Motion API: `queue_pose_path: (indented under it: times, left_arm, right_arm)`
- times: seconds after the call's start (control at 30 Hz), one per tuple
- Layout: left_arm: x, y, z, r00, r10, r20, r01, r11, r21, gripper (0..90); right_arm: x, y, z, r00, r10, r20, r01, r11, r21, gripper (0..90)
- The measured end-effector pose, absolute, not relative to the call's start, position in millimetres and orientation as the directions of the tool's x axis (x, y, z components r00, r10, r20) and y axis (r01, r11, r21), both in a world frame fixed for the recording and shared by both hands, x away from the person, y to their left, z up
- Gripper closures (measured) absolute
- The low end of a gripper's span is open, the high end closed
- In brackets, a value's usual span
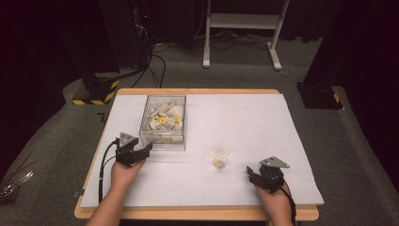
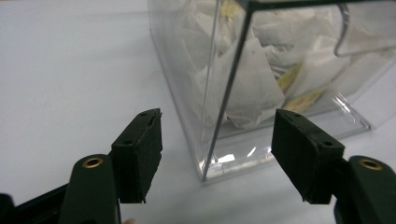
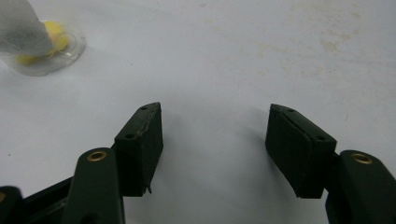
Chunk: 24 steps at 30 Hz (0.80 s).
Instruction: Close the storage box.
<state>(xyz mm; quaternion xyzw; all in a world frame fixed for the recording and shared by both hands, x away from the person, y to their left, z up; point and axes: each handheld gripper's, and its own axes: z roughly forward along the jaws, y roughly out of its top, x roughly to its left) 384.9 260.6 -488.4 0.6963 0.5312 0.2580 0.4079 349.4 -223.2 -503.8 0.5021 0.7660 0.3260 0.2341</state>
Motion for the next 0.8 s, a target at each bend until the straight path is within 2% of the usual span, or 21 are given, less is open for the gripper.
queue_pose_path:
  times: [0.4,0.7,0.8]
  left_arm:
    - [338.4,278.0,-486.5,0.365,0.928,-0.070,0.568,-0.163,0.807,29.6]
    - [306.9,297.1,-504.9,0.352,0.935,0.041,0.593,-0.257,0.763,24.8]
    - [307.6,301.5,-507.7,0.342,0.940,0.008,0.620,-0.232,0.749,24.2]
  right_arm:
    - [349.3,-223.1,-503.8,-0.386,0.922,-0.031,0.617,0.283,0.735,36.8]
    - [348.9,-222.7,-503.8,-0.384,0.922,-0.035,0.616,0.285,0.735,36.9]
    - [349.0,-222.8,-503.9,-0.384,0.923,-0.034,0.617,0.283,0.735,36.9]
